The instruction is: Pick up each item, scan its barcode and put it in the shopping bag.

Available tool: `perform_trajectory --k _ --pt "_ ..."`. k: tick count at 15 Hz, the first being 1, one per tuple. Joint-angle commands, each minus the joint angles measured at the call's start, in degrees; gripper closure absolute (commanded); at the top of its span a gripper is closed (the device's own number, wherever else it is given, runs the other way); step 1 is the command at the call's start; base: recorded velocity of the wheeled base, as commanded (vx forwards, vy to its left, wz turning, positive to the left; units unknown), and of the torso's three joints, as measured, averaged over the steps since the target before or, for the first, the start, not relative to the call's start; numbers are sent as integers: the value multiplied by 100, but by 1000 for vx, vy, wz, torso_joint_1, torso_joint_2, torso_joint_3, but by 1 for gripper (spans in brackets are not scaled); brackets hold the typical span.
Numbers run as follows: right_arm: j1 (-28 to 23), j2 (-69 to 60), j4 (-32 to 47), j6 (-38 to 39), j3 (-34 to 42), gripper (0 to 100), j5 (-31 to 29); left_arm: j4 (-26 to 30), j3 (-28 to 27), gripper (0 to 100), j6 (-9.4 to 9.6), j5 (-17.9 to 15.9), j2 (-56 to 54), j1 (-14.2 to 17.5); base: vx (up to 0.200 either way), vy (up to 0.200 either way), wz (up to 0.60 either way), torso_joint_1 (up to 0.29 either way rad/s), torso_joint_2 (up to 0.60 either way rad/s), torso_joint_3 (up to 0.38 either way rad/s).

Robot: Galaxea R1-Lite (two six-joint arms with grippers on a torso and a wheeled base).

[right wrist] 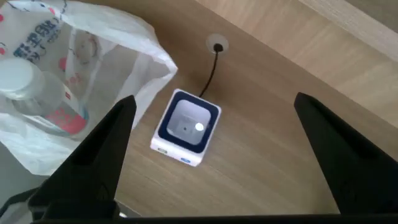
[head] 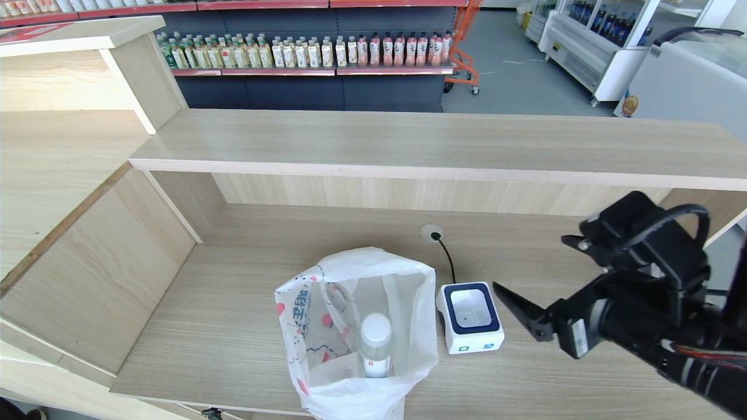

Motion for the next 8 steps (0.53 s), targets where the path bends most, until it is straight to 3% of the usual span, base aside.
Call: perform_trajectory --k 1,3,8 --pt "-982 -2022 1621 559 355 0 -467 -1 0 0 -3 1 -2 0 0 0 0 0 0 0" --pt "-982 -2365 2025 664 311 0 -458 -1 0 0 -3 1 -2 0 0 0 0 0 0 0" --pt "-956 -2646 2078 990 346 0 -449 -1 0 0 -3 1 -2 0 0 0 0 0 0 0"
